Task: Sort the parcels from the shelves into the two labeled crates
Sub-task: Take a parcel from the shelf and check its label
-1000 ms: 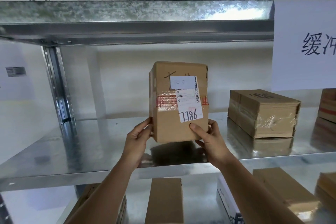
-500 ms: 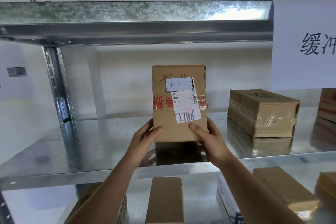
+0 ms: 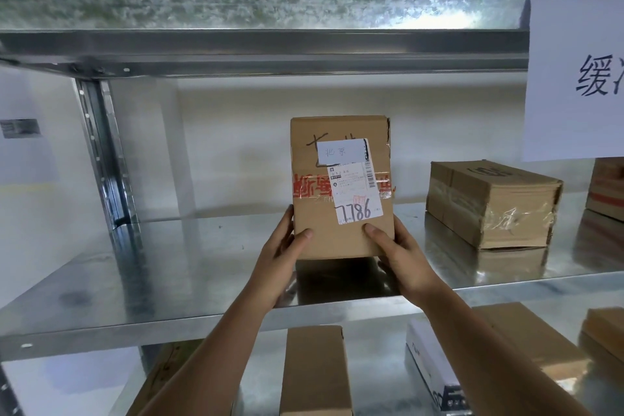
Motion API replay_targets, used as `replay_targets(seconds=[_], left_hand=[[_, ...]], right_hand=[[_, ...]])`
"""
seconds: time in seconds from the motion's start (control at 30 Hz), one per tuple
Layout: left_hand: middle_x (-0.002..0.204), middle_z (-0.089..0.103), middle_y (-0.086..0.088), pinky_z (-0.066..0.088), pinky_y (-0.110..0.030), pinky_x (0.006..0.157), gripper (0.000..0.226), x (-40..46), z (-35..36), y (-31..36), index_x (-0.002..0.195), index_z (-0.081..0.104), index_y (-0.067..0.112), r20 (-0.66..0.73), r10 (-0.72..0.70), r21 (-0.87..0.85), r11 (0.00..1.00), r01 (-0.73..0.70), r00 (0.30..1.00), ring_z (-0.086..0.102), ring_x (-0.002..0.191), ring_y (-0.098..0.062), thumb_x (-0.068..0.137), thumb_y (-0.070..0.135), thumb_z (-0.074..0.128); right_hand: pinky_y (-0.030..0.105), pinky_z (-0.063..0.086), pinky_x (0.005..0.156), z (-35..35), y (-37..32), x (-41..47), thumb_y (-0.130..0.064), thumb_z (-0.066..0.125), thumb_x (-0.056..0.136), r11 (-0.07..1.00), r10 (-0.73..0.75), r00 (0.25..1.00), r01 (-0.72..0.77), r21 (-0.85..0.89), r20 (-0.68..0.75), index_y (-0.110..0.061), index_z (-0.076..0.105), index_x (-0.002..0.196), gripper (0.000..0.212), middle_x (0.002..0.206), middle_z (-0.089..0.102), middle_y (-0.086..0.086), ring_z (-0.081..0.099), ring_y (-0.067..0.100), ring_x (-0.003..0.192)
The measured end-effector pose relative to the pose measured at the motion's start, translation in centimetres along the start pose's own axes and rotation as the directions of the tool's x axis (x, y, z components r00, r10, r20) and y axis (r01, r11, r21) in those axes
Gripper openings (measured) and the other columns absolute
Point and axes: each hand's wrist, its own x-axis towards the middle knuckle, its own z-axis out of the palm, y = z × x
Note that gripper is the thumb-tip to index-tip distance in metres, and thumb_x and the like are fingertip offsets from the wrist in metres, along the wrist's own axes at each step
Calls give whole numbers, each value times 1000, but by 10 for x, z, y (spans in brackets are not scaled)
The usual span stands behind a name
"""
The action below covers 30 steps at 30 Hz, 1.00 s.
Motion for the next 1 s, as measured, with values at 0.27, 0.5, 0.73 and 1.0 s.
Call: replay_targets(seconds=[0.27, 0.5, 0.73, 1.0], left_hand=[[155, 38, 12, 34, -51, 117, 70, 6, 0, -7, 154, 14, 52, 54, 26, 103, 994, -31, 998, 37, 142, -17, 92, 71, 40], [130, 58, 20, 35, -42, 116, 31, -14, -8, 12, 131, 42, 60, 44, -13, -52, 999, 15, 999, 52, 122, -4, 102, 59, 30], [141, 56, 13, 32, -46, 119, 53, -87, -26, 49, 148, 43, 41, 11, -74, -25, 997, 74, 997, 51, 129, -11, 100, 63, 34], [113, 63, 20, 43, -34, 91, 27, -233, -43, 80, 131, 48, 45, -9, -119, -7, 993, 119, 993, 59, 107, -6, 105, 47, 41]], right_hand=[[17, 52, 72, 15, -6, -6, -33, 53, 102, 993, 29, 994, -40, -108, -105, -36, 46, 139, 38, 119, 64, -14, 62, 3, 103], [18, 45, 71, 41, -28, -37, -34, 54, 102, 985, 60, 978, -91, -148, -200, -36, 48, 134, 32, 116, 61, -12, 56, 2, 99], [32, 39, 92, 64, -61, -113, -38, 56, 101, 978, 74, 967, -118, -172, -243, -36, 48, 128, 28, 122, 58, -6, 55, 6, 96], [36, 36, 90, 94, -87, -252, -38, 53, 103, 969, 64, 977, -109, -221, -204, -34, 38, 149, 49, 129, 54, -8, 50, 17, 112]])
